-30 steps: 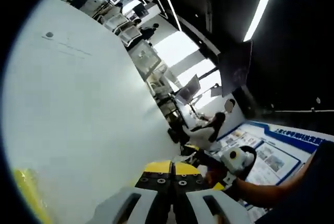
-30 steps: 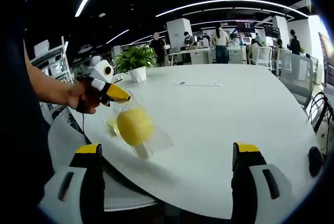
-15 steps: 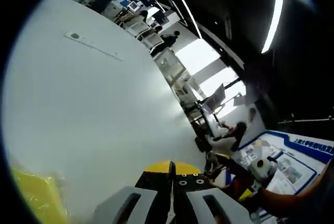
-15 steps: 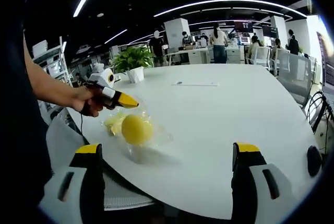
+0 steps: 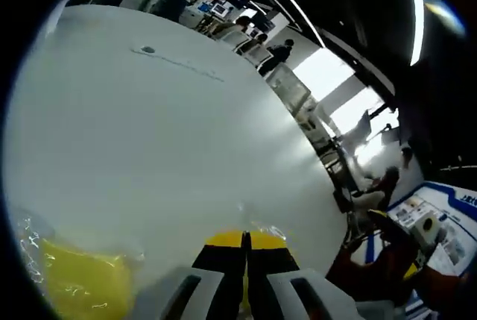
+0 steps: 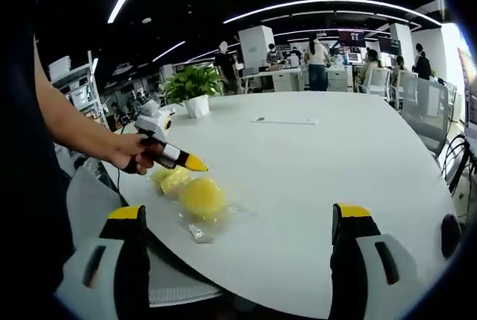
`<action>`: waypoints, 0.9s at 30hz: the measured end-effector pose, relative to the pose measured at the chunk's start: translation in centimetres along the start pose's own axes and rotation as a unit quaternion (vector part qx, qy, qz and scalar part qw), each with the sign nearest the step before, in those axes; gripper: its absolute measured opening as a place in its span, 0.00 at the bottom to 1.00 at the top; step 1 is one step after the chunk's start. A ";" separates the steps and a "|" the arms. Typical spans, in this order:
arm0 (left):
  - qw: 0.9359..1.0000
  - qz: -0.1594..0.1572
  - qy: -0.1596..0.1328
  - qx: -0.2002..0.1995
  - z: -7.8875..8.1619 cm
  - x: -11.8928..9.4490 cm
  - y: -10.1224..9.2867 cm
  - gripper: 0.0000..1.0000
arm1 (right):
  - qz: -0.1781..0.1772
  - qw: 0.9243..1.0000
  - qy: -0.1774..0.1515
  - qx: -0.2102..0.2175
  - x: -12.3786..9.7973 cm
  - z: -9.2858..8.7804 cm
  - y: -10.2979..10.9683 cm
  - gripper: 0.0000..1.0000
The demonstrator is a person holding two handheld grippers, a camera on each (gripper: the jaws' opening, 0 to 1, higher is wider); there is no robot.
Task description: Compare the silicone blocks by pressing each to a similar depth, holding the contact briefly, and releasing to observe deformation and rebound differences across the visible hardness samples.
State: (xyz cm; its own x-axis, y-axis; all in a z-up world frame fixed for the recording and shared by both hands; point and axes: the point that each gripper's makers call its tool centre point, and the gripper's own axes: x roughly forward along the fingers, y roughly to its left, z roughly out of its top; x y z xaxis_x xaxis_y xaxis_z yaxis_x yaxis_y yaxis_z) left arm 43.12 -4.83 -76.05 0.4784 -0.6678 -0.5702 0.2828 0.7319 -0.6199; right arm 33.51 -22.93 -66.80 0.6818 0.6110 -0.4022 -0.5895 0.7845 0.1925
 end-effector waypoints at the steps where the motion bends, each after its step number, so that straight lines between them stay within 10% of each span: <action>1: 1.000 -0.004 0.002 -0.002 0.0 0.2 0.0 0.00 | 0.000 1.000 0.002 -0.001 0.0 0.0 0.0 0.97; 14: 0.997 0.065 0.026 0.013 -1.8 0.7 2.8 0.00 | 0.002 1.000 0.009 -0.006 -0.1 0.0 0.2 0.97; 27: 0.998 0.064 0.021 -0.006 -2.2 0.6 2.9 0.00 | 0.008 1.000 0.014 -0.010 0.4 -0.1 0.5 0.97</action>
State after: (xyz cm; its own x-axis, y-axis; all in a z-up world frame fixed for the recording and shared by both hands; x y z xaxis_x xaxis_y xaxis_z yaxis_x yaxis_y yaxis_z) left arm 42.43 -3.44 -79.36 0.4743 -0.5747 -0.6669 0.2122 0.8098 -0.5470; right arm 33.46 -22.30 -66.97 0.6601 0.6197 -0.4246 -0.6092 0.7723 0.1803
